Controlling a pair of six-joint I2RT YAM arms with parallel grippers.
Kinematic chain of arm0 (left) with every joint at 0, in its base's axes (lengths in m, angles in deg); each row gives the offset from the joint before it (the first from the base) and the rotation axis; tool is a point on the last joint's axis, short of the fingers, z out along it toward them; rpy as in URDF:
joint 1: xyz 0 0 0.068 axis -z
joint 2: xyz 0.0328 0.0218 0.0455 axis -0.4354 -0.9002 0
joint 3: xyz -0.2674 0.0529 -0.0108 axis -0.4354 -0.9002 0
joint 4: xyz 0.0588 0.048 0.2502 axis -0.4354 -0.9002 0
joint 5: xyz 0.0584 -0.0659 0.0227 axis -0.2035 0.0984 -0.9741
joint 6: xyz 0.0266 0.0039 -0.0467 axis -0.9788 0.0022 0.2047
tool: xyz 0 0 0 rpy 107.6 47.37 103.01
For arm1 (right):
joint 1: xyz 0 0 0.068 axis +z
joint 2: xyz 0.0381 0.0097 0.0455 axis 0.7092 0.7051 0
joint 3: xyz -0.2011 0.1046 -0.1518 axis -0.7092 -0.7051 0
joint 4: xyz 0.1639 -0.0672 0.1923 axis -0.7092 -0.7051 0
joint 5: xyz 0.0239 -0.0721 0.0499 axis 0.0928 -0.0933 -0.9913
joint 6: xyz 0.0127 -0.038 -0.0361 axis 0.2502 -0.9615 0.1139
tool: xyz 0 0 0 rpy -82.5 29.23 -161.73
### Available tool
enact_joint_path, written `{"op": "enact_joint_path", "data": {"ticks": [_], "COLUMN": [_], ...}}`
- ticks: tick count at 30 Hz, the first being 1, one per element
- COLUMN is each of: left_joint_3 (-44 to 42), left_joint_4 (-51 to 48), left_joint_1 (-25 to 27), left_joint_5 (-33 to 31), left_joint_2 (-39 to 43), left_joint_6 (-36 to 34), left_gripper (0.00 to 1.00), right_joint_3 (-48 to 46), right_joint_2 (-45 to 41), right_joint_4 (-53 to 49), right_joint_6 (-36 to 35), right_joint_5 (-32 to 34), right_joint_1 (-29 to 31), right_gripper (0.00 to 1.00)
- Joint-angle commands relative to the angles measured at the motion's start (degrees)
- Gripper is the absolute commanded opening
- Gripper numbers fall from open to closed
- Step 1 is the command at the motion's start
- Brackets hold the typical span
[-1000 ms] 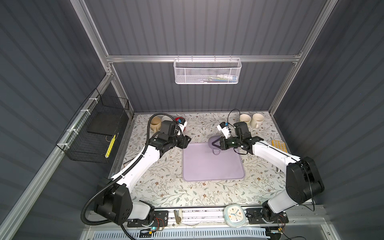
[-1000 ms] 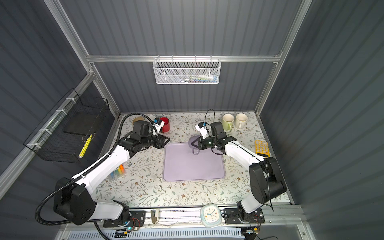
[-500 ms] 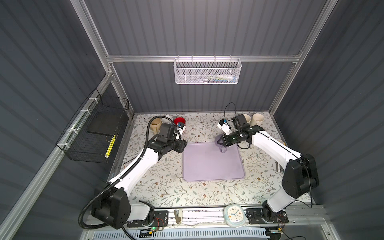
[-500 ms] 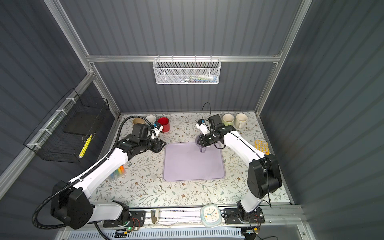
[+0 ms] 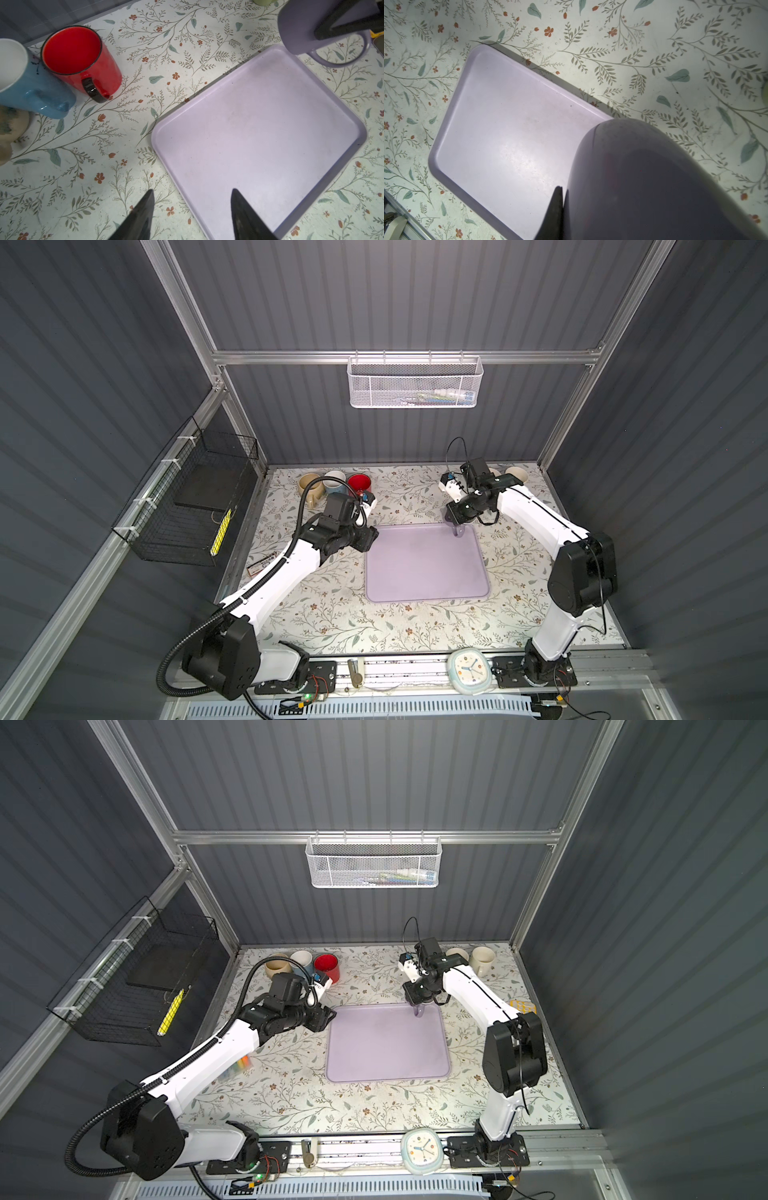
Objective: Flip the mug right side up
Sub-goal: 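Open the left gripper and withdraw it while right carries the lilac mug away, then carry the lilac mug with the right gripper beside the green mug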
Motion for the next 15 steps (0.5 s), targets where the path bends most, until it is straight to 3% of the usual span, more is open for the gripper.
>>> {"op": "enact_joint_path", "data": {"ticks": [1, 15], "left_joint_3": [-0.2, -0.2], "left_joint_4": [0.0, 0.4], "left_joint_1": [0.6, 1.4], "left_joint_5": [-0.6, 2.1], "left_joint_2": [0.1, 0.4], "left_joint_6": [-1.4, -0.9], "left_gripper": [0.59, 0.59], "right_joint_3": [5.1, 20.4], "right_joint_2": [2.2, 14.2], "right_joint_4": [-1.8, -7.2], "right_joint_6": [-2.7, -5.0], "right_joint_5": [2.1, 6.9], "right_joint_1": [-0.7, -3.4], "right_gripper": [0.00, 0.00]}}
